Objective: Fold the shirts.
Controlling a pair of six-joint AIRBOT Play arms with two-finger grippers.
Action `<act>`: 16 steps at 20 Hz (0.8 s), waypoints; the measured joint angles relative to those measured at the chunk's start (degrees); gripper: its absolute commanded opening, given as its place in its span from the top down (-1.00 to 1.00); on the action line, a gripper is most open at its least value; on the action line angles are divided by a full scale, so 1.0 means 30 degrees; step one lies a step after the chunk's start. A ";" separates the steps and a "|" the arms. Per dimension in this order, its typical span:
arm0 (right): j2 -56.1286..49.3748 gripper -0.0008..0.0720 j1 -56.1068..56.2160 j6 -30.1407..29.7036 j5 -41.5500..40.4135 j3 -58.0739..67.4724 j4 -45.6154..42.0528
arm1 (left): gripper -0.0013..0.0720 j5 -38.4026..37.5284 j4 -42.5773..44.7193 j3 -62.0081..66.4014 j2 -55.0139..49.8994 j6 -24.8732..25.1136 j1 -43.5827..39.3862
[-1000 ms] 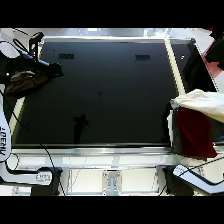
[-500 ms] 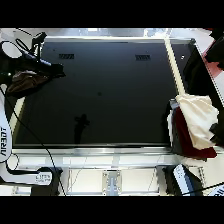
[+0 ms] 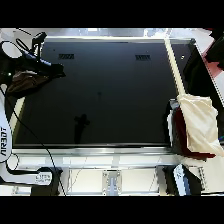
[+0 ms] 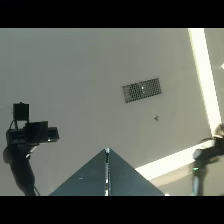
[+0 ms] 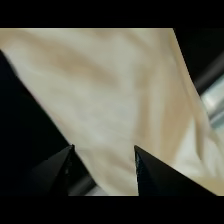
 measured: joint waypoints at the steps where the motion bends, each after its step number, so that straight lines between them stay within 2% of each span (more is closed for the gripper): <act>1: 0.0051 -0.22 0.0044 -0.0102 -0.0925 0.1282 0.1792 | 0.93 0.0007 -0.0007 0.0000 0.0000 0.0000 0.0000; 4: -0.0080 -0.22 0.0874 -0.1151 -0.3096 0.3286 0.6659 | 0.93 0.0007 -0.0007 0.0000 0.0000 0.0000 0.0000; 7: -0.0962 -0.22 0.3395 -0.1953 -0.3614 0.3206 0.9100 | 0.93 0.0007 -0.0197 0.0000 -0.0007 -0.0007 0.0000; 9: -0.1792 -0.22 0.5690 -0.2244 -0.3716 0.2426 0.9500 | 0.93 0.0007 -0.0648 0.0000 0.0000 -0.0007 0.0000; 12: -0.3308 -0.22 0.9136 -0.2426 -0.3840 0.1464 0.8590 | 0.93 0.0007 -0.1166 0.0000 0.0000 -0.0007 0.0000; 16: -0.4677 -0.22 1.2014 -0.2535 -0.3869 0.1027 0.7730 | 0.93 0.0000 -0.1450 0.0000 0.0000 -0.0007 0.0000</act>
